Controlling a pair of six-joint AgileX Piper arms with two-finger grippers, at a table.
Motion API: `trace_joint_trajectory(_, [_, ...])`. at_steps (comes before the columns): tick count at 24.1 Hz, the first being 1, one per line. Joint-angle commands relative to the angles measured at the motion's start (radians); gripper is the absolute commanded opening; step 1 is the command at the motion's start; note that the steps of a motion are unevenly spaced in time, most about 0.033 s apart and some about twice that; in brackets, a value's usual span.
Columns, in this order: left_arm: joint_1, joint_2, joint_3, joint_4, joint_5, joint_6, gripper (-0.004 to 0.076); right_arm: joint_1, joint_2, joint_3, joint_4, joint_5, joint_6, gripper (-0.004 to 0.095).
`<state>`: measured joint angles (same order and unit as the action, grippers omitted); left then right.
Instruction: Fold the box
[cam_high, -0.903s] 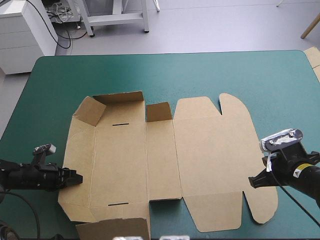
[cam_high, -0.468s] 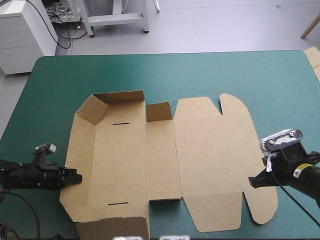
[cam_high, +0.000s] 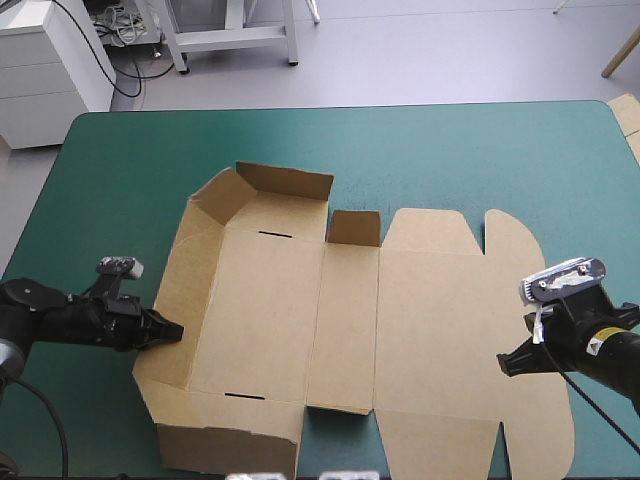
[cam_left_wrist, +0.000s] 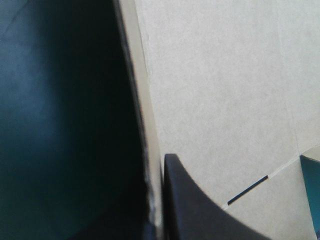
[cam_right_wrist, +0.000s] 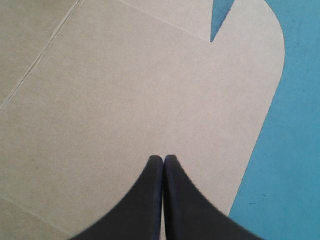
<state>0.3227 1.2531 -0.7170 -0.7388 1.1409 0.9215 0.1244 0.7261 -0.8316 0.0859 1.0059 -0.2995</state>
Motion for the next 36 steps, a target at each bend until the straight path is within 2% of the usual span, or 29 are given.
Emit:
trace_joint_trajectory(1, [-0.088, -0.018, -0.152, 0.012, -0.008, -0.046, -0.0008, -0.009, -0.004, -0.027, 0.007, -0.048, -0.007, -0.0021])
trace_joint_trajectory(6, [-0.251, -0.018, -0.406, 0.190, -0.018, -0.099, -0.0008, -0.009, -0.004, -0.027, 0.007, -0.092, -0.007, -0.0021])
trace_joint_trajectory(11, [-0.407, -0.016, -0.573, 0.368, -0.128, -0.119, -0.0008, -0.009, -0.004, -0.111, -0.001, -0.137, -0.007, -0.0021])
trace_joint_trajectory(18, [-0.645, 0.015, -0.578, 0.576, -0.347, -0.121, -0.0008, -0.009, -0.004, -0.283, -0.031, -0.101, 0.000, -0.0021])
trace_joint_trajectory(24, [-0.806, 0.076, -0.578, 0.833, -0.506, -0.121, -0.0008, -0.009, -0.004, -0.309, -0.033, -0.085, 0.030, -0.0021])
trace_joint_trajectory(29, [-0.905, 0.136, -0.578, 1.026, -0.558, -0.121, -0.0008, -0.009, -0.004, -0.309, -0.033, -0.078, 0.043, -0.0021])
trace_joint_trajectory(36, [-0.974, 0.161, -0.578, 1.157, -0.618, -0.173, -0.0008, -0.009, -0.004, -0.309, -0.033, -0.075, 0.046, -0.0021])
